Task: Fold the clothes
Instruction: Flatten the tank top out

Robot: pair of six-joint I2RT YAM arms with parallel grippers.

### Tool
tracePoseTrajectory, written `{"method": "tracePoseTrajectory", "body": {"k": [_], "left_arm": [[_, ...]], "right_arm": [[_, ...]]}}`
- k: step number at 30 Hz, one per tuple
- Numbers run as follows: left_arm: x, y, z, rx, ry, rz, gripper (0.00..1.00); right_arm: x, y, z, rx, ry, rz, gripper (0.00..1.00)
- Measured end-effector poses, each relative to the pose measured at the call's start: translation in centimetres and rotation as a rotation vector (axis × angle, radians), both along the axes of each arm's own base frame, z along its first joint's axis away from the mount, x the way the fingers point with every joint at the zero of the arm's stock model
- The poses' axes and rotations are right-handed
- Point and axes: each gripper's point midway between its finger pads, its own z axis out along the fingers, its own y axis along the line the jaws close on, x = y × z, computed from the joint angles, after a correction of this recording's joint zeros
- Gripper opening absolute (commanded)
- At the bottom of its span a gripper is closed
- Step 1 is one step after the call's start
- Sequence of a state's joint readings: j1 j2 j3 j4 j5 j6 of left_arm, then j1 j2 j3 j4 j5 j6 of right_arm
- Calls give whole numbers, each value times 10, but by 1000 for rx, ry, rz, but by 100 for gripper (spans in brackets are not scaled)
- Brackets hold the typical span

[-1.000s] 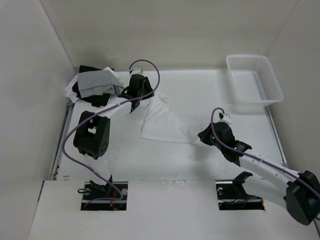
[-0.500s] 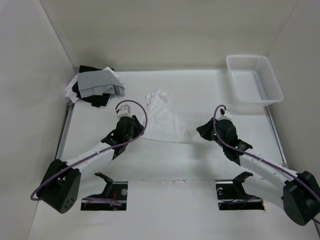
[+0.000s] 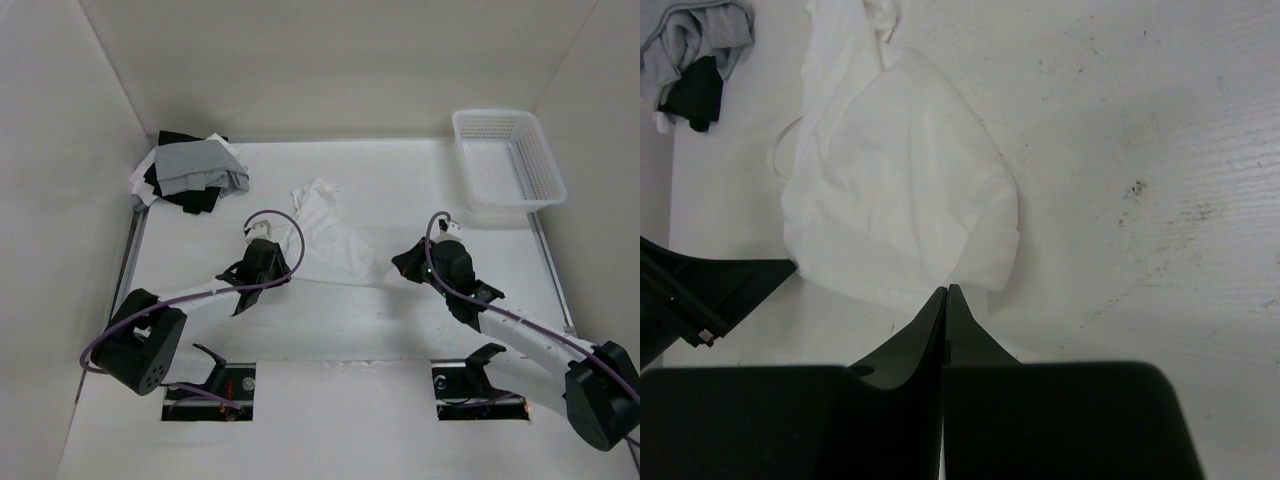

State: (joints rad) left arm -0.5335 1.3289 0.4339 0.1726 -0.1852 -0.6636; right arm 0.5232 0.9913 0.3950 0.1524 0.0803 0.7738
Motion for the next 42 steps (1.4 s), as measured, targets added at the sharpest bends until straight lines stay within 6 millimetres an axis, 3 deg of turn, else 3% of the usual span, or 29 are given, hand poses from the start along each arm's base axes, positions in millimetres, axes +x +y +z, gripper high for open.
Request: {"method": "tracePoseTrajectory", "body": {"k": [14, 25, 29, 32, 36, 38, 40, 42], "left_arm": [[6, 6, 0, 73, -43, 5, 34], [5, 2, -3, 97, -41, -17, 4], [2, 4, 12, 82, -58, -19, 2], [4, -2, 57, 30, -139, -24, 1], [13, -13, 168, -109, -360, -22, 1], [8, -8, 238, -186, -497, -9, 1], [-6, 4, 306, -258, -638, 11, 1], [-22, 18, 356, -306, -744, 30, 1]], "right_arm": [[2, 2, 0, 5, -6, 2, 1], [4, 3, 3, 11, -16, 2, 1], [3, 2, 11, 24, -39, 2, 0], [0, 0, 25, 41, -71, 2, 0], [-9, -2, 63, 63, -137, 6, 0], [-17, 0, 101, 74, -201, 17, 0], [-28, -1, 152, 94, -291, 27, 0], [-43, -4, 210, 120, -391, 33, 0]]}}
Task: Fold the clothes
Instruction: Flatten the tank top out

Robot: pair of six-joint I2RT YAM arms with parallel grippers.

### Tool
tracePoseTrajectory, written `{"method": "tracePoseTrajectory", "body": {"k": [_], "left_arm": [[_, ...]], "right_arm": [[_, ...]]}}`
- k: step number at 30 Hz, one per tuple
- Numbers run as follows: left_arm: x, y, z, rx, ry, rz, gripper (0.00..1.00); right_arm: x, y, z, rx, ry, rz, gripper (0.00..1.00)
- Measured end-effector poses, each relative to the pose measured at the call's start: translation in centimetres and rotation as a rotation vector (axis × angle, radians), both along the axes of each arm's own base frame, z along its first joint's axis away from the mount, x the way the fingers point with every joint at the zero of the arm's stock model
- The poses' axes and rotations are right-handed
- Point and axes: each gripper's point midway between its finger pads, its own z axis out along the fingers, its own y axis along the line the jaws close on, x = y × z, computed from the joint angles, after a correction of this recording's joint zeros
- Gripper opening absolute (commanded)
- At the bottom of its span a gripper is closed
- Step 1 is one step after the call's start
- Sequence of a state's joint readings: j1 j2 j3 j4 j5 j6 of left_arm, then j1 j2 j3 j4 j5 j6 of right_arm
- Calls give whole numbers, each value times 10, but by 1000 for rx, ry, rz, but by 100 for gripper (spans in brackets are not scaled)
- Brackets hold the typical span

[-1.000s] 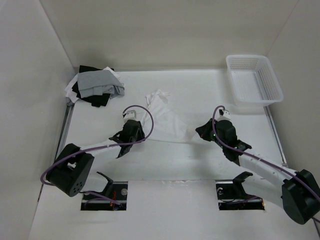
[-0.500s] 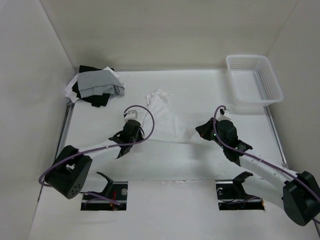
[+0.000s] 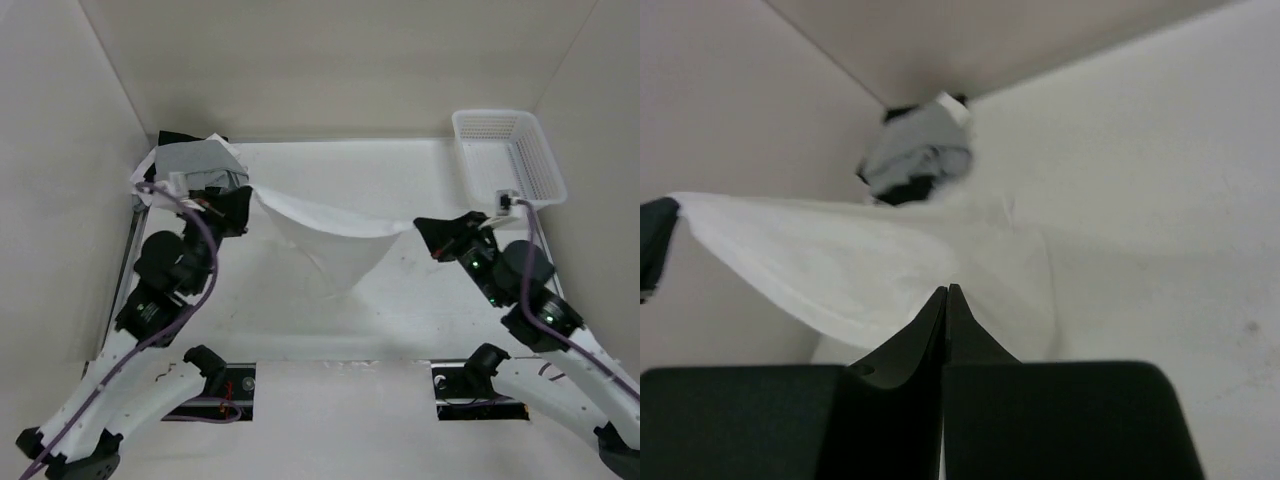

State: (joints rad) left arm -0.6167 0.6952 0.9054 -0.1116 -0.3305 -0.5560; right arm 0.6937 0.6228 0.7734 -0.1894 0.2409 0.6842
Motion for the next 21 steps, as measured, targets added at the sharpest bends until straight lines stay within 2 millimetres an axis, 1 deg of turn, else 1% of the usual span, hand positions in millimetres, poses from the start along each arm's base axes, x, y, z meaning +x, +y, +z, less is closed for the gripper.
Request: {"method": "tracePoseTrajectory", "body": {"k": [1, 2, 4, 5, 7, 8, 10, 11, 13, 15, 19, 21], "left_arm": [[-9, 8, 22, -21, -46, 12, 1], [-19, 18, 45, -44, -96, 26, 1], [-35, 33, 80, -78, -173, 46, 1], [-42, 40, 93, -91, -203, 55, 1], [-51, 49, 111, -107, -242, 71, 1], [-53, 51, 116, -109, -253, 75, 1], [-52, 52, 117, -100, -255, 81, 1], [-49, 51, 114, -91, -247, 87, 1], [-39, 48, 107, -71, -227, 103, 1], [-25, 44, 94, -46, -200, 123, 2], [20, 35, 42, 29, -84, 174, 2], [51, 34, 13, 52, -9, 194, 2]], "right_arm": [[-9, -3, 33, 24, -59, 2, 0], [-18, -7, 62, 48, -110, 1, 0], [-39, -17, 117, 102, -201, 9, 0], [-48, -22, 141, 134, -239, 12, 0], [-61, -32, 174, 177, -287, 15, 0], [-63, -34, 182, 184, -295, 10, 0], [-61, -31, 189, 172, -295, -1, 0], [-58, -28, 187, 153, -289, -9, 0], [-48, -15, 175, 97, -268, -21, 0], [-34, -3, 160, 34, -243, -39, 0], [2, 5, 131, -67, -198, -94, 0], [29, 5, 119, -107, -172, -124, 0]]}}
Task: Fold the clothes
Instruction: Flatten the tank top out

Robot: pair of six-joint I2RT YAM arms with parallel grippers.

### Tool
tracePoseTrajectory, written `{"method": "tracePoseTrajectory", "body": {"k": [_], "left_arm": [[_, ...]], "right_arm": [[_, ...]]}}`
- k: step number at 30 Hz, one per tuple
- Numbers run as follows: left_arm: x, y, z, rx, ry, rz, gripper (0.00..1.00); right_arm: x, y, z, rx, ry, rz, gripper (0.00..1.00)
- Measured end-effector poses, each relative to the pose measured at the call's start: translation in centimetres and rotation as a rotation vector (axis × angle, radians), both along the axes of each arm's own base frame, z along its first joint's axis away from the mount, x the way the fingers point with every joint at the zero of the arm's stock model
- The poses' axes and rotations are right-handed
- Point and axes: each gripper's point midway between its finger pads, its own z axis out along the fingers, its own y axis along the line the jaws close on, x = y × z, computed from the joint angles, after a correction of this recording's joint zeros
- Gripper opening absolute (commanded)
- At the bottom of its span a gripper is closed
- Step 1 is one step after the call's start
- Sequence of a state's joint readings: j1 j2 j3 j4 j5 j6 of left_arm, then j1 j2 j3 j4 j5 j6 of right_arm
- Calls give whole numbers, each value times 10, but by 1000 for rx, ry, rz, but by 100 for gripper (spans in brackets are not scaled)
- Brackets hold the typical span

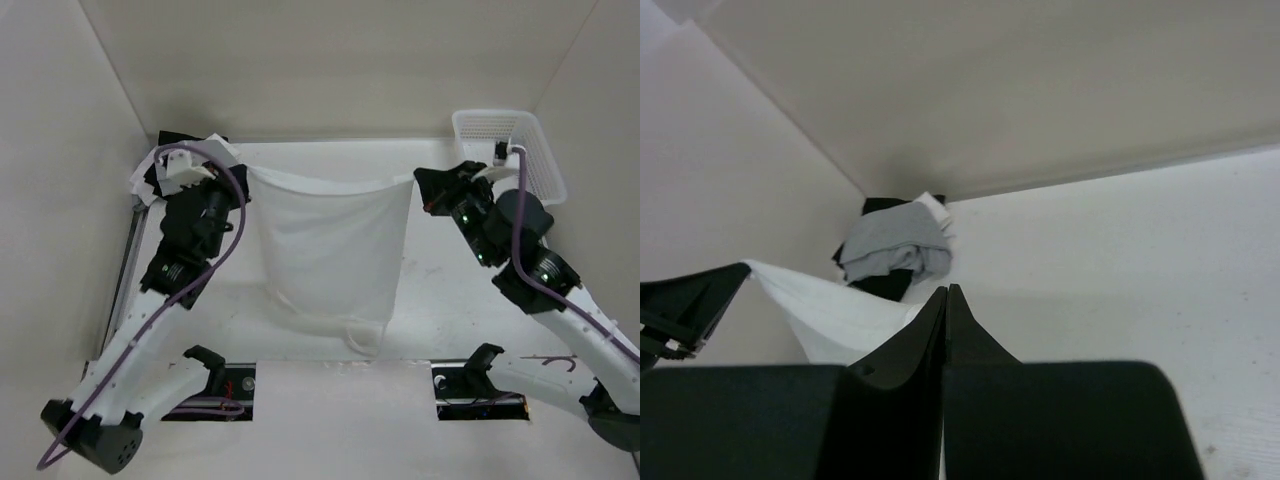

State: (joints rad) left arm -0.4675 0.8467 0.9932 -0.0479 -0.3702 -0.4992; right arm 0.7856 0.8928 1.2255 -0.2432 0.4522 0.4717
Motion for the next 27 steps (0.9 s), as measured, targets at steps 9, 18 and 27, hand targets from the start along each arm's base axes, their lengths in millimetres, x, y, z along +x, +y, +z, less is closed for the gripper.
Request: {"method": "tracePoseTrajectory", "body": {"k": [9, 18, 27], "left_arm": [[119, -7, -50, -37, 187, 8, 2], [167, 2, 47, -115, -16, -59, 3], [129, -24, -35, -111, 64, -147, 5]], "right_arm": [[159, -14, -41, -12, 172, -72, 0], [181, -32, 13, 59, 103, -32, 0], [118, -41, -88, 93, 214, -15, 0]]}}
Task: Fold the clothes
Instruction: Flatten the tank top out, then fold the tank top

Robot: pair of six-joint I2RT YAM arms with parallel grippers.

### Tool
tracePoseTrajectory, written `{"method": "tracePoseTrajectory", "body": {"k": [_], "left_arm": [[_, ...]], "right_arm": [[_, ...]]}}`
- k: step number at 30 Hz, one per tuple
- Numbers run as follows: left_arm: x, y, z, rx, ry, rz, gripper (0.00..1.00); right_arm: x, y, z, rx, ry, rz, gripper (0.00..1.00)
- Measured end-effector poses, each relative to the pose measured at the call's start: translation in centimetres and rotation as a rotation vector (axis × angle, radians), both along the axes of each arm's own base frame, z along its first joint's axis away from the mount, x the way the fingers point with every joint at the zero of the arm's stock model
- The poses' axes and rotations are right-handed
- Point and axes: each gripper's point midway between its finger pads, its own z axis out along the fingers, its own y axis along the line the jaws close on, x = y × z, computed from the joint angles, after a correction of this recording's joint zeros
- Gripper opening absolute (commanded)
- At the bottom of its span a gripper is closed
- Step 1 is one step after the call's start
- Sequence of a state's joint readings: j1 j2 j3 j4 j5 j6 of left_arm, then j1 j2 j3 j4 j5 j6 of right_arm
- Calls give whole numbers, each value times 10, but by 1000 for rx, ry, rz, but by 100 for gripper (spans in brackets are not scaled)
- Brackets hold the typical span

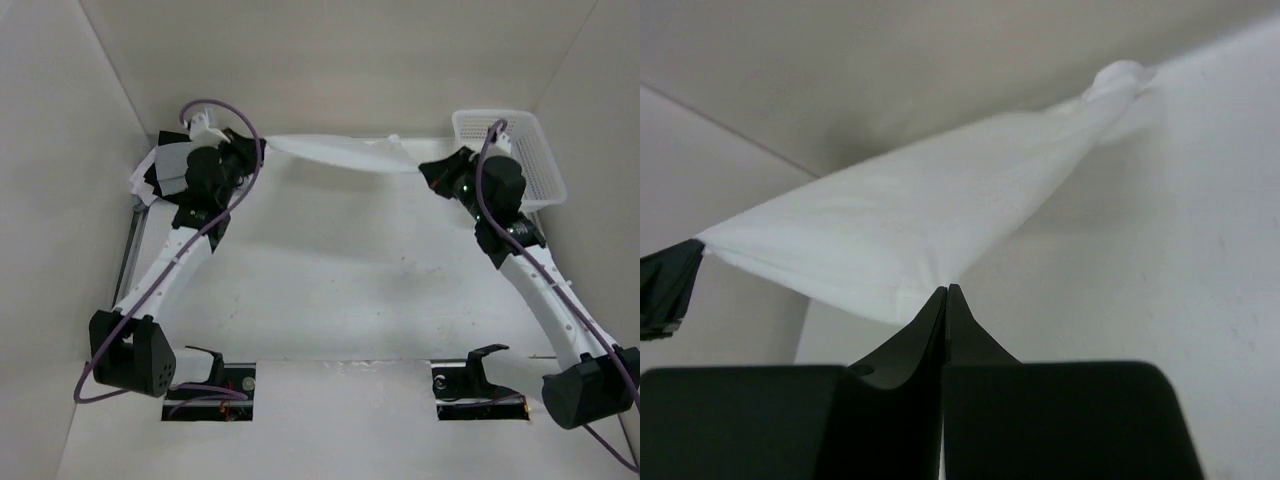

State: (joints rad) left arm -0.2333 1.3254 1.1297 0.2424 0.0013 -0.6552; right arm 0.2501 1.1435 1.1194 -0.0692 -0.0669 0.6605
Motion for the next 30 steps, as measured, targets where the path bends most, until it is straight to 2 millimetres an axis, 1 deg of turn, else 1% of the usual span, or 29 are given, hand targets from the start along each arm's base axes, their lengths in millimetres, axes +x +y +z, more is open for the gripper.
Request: {"method": "tracePoseTrajectory", "body": {"k": [2, 4, 5, 7, 9, 10, 12, 14, 15, 17, 20, 22, 24, 26, 30], "left_arm": [[-24, -7, -54, 15, 87, -23, 5], [-50, -9, -106, 32, 175, -37, 5], [-66, -7, -134, 39, 223, -38, 5], [-97, 3, -185, 44, 313, -29, 5], [-126, 13, -224, 38, 389, -14, 4], [-141, 17, -240, 30, 422, -10, 4], [-165, 23, -260, 8, 461, -3, 4], [-184, 26, -266, -20, 475, -2, 3], [-191, 26, -264, -35, 472, -6, 3], [-204, 23, -253, -66, 451, -22, 3], [-216, 24, -240, -98, 434, -23, 4], [-218, 29, -236, -95, 452, 2, 4], [-213, 32, -236, -78, 481, 29, 4], [-203, 33, -239, -53, 522, 54, 4], [-169, 32, -244, -5, 566, 91, 4]], "right_arm": [[-12, 0, -58, -7, 104, -1, 0], [-27, 1, -112, -20, 208, -2, 0], [-37, 2, -138, -27, 256, 2, 0], [-62, 5, -181, -33, 334, 10, 0], [-91, 8, -215, -34, 387, 23, 0], [-106, 12, -229, -31, 405, 38, 0], [-137, 23, -248, -18, 429, 88, 0], [-163, 34, -258, -3, 444, 147, 0], [-177, 40, -261, 7, 452, 177, 0], [-198, 50, -257, 33, 453, 226, 0], [-218, 58, -248, 62, 451, 265, 0], [-223, 58, -246, 52, 461, 260, 0], [-217, 55, -245, 24, 472, 226, 0], [-203, 49, -246, -13, 483, 169, 0], [-155, 32, -244, -46, 484, 44, 0]]}}
